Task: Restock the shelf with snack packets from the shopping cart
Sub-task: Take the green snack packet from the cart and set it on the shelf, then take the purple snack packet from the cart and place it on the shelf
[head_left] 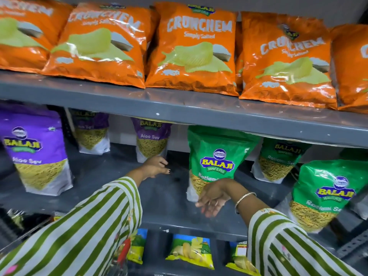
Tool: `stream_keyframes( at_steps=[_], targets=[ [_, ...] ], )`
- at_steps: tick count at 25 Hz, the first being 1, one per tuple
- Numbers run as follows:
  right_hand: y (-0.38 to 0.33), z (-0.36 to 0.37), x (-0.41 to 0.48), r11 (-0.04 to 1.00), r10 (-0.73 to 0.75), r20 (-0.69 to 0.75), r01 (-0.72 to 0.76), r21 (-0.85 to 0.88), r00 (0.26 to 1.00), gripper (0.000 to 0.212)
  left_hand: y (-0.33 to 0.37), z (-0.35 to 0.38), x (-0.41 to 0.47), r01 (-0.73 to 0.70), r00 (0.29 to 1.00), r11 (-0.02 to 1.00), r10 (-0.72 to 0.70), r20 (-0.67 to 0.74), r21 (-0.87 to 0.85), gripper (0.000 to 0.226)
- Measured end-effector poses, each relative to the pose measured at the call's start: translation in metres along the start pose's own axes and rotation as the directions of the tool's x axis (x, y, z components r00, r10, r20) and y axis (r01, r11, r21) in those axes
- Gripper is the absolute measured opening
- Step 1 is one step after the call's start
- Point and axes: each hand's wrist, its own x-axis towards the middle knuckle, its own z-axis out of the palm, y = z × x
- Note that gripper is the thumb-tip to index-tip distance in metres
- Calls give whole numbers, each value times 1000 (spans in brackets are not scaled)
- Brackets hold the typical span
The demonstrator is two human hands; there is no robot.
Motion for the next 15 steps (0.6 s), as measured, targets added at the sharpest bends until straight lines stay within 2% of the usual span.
stream_keyframes(
  at_steps=[3, 5, 7, 9, 10, 12, 14, 15],
  targets=[
    [-51, 23, 29, 984, -165, 14, 166, -68, 986, 8, -43, -43, -20, 20, 970, 1000, -17, -241, 8, 33],
    [-88, 45, 49, 961, -253, 61, 258, -95, 965, 8, -79, -74, -42, 50, 937, 998, -31, -348, 46, 19],
    [-124, 71, 67, 944, -307, 120, 318, -87, 944, 2, -121, -105, -72, 117, 896, 987, -57, -441, 109, 16],
    [-157, 106, 92, 927, -342, 145, 359, -106, 928, 24, -171, -129, -112, 247, 834, 960, -140, -534, 133, 22],
    [-168, 123, 104, 920, -348, 139, 366, -141, 927, 33, -198, -136, -130, 321, 808, 939, -204, -553, 122, 24],
    [-190, 160, 132, 884, -376, 163, 406, -231, 912, 35, -251, -142, -167, 501, 740, 861, -374, -560, 87, 28],
    [-200, 194, 167, 801, -352, 164, 387, -457, 922, 21, -303, -135, -197, 624, 675, 781, -512, -532, 41, 31],
    [-199, 207, 179, 723, -320, 174, 359, -591, 931, 14, -328, -128, -209, 651, 658, 759, -558, -506, 11, 30]
  ],
)
